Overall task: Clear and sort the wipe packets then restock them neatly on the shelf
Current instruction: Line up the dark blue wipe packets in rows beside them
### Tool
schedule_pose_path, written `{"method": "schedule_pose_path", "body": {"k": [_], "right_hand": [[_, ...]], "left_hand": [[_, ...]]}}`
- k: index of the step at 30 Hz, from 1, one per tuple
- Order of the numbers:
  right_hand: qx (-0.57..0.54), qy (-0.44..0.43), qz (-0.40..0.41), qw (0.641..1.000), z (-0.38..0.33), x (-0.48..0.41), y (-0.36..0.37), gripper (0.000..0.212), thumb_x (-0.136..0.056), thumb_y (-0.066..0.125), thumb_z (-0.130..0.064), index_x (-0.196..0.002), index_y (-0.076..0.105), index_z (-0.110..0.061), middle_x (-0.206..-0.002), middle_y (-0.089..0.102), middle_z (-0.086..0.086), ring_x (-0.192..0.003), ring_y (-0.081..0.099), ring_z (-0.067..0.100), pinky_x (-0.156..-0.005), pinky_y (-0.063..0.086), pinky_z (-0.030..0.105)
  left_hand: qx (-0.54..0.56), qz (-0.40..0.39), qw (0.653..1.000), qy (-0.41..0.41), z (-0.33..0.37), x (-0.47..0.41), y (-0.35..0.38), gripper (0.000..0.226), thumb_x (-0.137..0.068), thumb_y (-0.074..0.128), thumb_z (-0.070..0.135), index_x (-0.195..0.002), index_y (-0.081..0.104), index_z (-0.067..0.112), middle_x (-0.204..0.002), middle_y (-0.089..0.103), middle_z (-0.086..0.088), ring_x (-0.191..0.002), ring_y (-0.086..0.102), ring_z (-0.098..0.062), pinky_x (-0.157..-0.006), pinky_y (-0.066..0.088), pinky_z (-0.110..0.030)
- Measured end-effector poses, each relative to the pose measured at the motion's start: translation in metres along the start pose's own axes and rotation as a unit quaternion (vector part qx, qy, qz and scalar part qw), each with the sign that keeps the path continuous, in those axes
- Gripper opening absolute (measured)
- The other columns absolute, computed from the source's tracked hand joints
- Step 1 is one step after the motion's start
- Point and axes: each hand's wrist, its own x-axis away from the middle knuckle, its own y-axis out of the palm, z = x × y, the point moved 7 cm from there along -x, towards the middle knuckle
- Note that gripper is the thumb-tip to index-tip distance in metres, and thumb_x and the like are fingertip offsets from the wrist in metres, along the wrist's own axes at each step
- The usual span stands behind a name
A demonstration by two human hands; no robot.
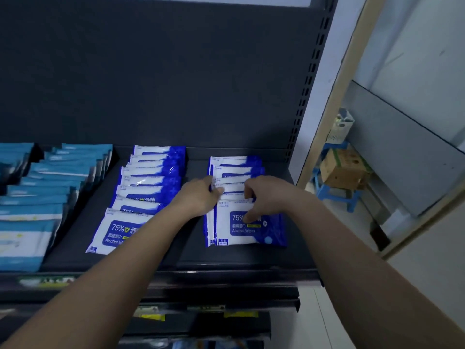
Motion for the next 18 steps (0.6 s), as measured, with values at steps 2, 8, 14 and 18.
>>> {"method": "schedule_pose_path", "body": {"k": [2,8,14,18], "right_hand": [[0.020,0.001,0.001,1.000,0.000,0.000,-0.001,0.057,-0.066,0.082,-0.047,-0.106,0.051,-0.021,-0.107,0.051,-0.003,-0.094,0.050,0.015,-0.078,0.047,0.033],[-0.031,-0.040,0.182,0.982,-0.026,-0.002,-0.021,0.046,-0.076,0.072,-0.054,-0.104,0.058,-0.021,-0.105,0.052,-0.003,-0.101,0.052,0.017,-0.078,0.042,0.030],[0.003,-0.143,0.250,0.958,-0.105,-0.015,-0.016,0.045,-0.086,0.063,-0.043,-0.124,0.054,-0.019,-0.119,0.055,0.004,-0.116,0.048,0.024,-0.094,0.042,0.037],[0.032,-0.218,0.262,0.940,-0.177,-0.018,-0.003,0.049,-0.089,0.060,-0.041,-0.132,0.050,-0.020,-0.128,0.053,0.004,-0.121,0.044,0.026,-0.097,0.039,0.038]], "left_hand": [[-0.038,0.037,0.998,0.030,0.004,0.008,-0.006,0.038,-0.096,0.047,0.046,-0.116,0.059,0.015,-0.107,0.056,-0.005,-0.103,0.058,-0.028,-0.090,0.048,-0.040],[-0.196,0.173,0.964,0.056,-0.006,0.042,-0.046,0.045,-0.093,0.050,0.046,-0.130,0.054,0.020,-0.128,0.054,-0.006,-0.125,0.044,-0.026,-0.101,0.035,-0.039],[-0.300,0.241,0.923,-0.018,-0.059,0.093,-0.099,0.039,-0.091,0.052,0.040,-0.125,0.057,0.021,-0.127,0.055,-0.002,-0.125,0.043,-0.024,-0.099,0.032,-0.038],[-0.357,0.274,0.889,-0.085,-0.107,0.138,-0.132,0.037,-0.090,0.052,0.043,-0.119,0.059,0.021,-0.123,0.056,-0.002,-0.122,0.045,-0.025,-0.097,0.034,-0.039]]}}
